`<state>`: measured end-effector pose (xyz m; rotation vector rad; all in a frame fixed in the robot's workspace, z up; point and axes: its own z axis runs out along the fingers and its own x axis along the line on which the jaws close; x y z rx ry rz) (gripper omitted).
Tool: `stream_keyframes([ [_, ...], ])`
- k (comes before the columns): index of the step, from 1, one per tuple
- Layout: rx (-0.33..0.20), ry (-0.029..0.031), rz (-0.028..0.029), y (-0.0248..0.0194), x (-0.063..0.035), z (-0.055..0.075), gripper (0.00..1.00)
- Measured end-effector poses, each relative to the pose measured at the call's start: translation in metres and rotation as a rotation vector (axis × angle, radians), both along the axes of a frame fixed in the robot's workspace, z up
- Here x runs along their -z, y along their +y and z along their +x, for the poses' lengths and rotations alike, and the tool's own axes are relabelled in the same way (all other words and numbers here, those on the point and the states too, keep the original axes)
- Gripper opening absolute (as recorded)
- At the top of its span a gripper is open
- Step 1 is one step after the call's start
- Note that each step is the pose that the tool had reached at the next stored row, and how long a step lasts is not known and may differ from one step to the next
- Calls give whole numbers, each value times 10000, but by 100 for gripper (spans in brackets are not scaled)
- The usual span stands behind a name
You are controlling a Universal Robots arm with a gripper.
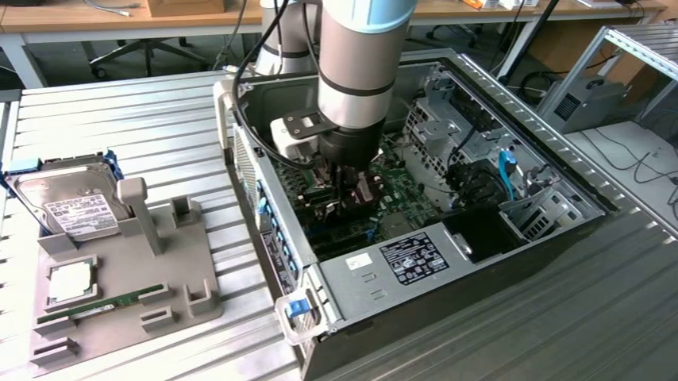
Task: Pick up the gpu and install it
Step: 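Insert the gpu into the slot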
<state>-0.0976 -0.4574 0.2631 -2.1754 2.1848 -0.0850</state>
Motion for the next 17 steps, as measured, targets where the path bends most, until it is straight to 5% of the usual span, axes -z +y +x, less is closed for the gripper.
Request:
stream_keyframes([
  [17,156,-5,-8,10,13,-2,26],
])
